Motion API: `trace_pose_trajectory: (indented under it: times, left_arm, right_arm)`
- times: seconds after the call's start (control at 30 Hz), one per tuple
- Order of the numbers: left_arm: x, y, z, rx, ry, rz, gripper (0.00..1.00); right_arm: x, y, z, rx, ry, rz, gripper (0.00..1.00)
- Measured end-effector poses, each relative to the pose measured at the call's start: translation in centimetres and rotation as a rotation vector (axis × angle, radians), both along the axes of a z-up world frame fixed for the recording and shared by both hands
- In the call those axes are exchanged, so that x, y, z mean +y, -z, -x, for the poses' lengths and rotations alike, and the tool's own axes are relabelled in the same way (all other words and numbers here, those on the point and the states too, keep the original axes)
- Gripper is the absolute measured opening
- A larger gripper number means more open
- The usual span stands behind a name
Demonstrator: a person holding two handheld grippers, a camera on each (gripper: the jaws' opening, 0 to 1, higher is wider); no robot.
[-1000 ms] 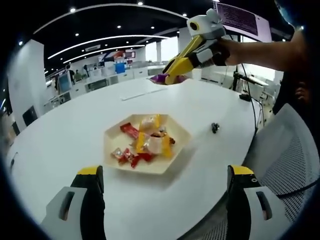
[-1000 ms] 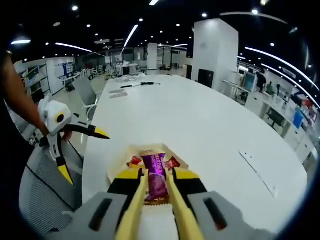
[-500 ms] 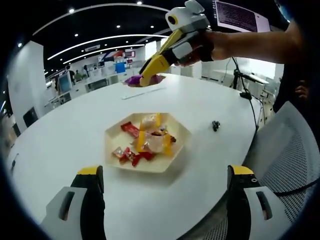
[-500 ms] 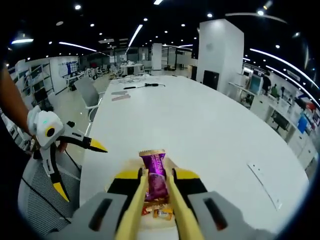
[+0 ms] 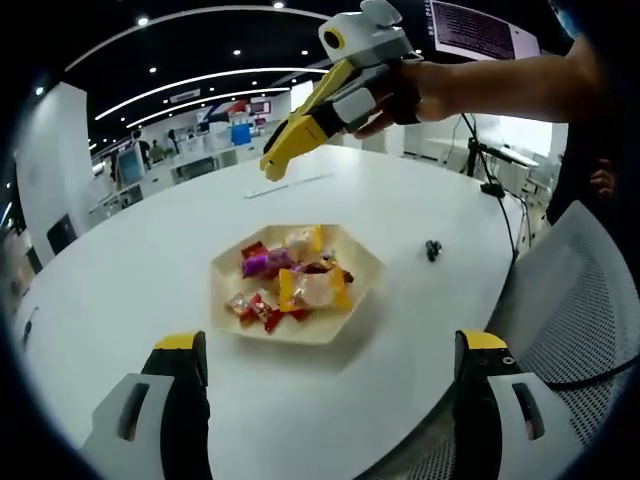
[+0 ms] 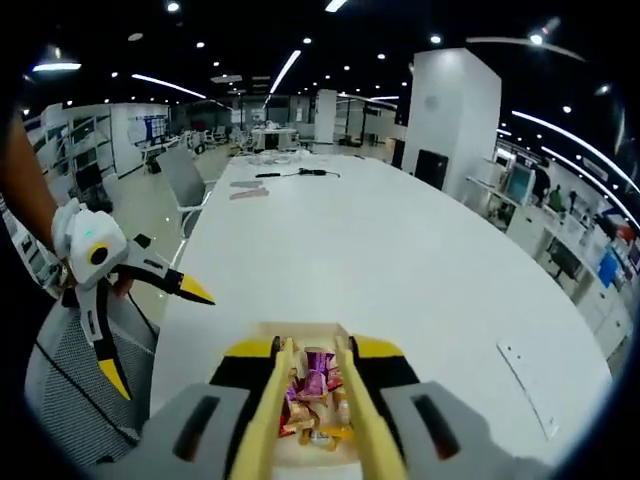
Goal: Place the target food into the container with the food tongs after gripping and lifting it, then release it inside without dropping or visibly crushing the food.
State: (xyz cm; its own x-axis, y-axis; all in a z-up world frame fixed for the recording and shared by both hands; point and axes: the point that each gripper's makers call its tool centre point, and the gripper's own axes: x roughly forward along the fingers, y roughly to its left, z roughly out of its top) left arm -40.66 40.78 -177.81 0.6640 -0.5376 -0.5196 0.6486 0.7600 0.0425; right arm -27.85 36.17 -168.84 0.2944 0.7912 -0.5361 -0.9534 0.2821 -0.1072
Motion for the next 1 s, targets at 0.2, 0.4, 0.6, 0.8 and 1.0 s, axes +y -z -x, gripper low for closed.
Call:
trace_pose_trajectory:
  times: [0.2,0.4,0.6,0.8,1.0]
  left_arm:
    - [0.0,-0.1,0.0,0.001,0.001,0.000,0.99]
    - [-0.2,-0.1,0.1,0.001,0.007,0.005,0.99]
    - [-0.2,-0.1,0.1,0.000,0.007,0.011,0.99]
    - [-0.5,0.0,0.2,0.009,0.021,0.011,0.99]
    - [-0.4,-0.1,0.2,0.009,0.016,0.022,0.99]
  right_arm:
    - [-1.9,-1.2,0.5,-0.042,-0.033,-0.031,0.27]
    - [-5.5,-2.8,1.7,-0.069,-0.046,-0.083,0.28]
    - [-10.0,-3.2,2.7,-0.080,0.000,-0.100,0.28]
    - [-13.6,-3.4,4.4,-0.066,0.029,-0.125,0.28]
    - [-16.2,-3.1,5.6,-0.091,0.047,-0.129,0.29]
